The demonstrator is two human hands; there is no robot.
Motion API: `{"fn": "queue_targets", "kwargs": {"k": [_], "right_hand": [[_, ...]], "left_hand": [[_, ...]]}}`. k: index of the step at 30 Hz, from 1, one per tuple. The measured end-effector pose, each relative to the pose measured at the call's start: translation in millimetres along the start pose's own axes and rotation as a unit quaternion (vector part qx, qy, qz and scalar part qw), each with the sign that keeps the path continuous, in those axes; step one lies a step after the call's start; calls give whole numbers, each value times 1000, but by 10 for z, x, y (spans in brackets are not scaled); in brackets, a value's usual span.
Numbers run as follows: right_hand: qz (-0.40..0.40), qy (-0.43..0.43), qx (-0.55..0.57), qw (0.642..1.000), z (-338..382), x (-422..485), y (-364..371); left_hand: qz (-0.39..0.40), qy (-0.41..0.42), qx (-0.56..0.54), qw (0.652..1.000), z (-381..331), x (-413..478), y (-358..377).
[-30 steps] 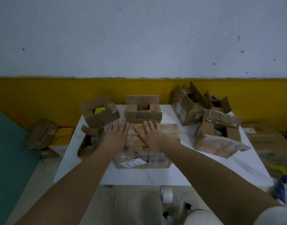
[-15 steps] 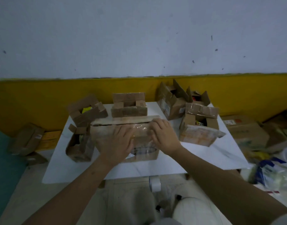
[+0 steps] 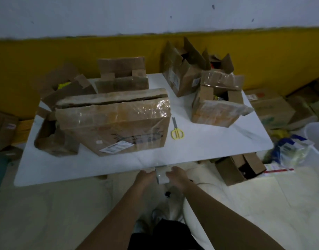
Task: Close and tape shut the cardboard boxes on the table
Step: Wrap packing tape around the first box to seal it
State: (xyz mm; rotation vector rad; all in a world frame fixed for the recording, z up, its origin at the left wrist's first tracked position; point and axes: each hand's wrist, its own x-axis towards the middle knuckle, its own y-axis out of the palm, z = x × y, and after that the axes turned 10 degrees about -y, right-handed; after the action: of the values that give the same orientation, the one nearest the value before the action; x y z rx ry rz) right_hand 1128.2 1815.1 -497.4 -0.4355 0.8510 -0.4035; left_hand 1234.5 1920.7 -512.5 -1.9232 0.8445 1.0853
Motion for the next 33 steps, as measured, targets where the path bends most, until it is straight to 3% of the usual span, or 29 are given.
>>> {"fn": "queue_targets", "kwargs": {"k": [4, 8, 11, 14, 18, 22, 26, 31, 33], "right_hand": [[-3, -9, -20, 1000, -136, 279, 203], [-24, 28, 65, 997, -164, 321, 71], [-8, 60, 180, 982, -60, 278, -31], [20, 104, 325, 940, 148, 234, -161], [31, 107, 411, 905, 424, 152, -341], [1, 10, 474, 881, 550, -126, -751], [41, -99, 471, 876, 692, -494, -1362], [36, -187, 550, 813, 1251, -828, -1975], [6, -230, 526, 819, 1512, -894, -2105]], "left_hand": [[45, -39, -174, 983, -62, 264, 383], [-24, -45, -136, 989, -167, 283, 511], [4, -72, -157, 985, -336, 232, 379], [-20, -39, -36, 998, -586, 72, 153], [-11, 85, 96, 992, -843, -349, -61], [5, 178, 104, 979, -966, -996, -202], [8, 256, 171, 951, -1228, -1754, -418], [-48, 369, 232, 899, -1764, -2468, -913], [-88, 396, 255, 878, -1954, -2619, -1117]]}}
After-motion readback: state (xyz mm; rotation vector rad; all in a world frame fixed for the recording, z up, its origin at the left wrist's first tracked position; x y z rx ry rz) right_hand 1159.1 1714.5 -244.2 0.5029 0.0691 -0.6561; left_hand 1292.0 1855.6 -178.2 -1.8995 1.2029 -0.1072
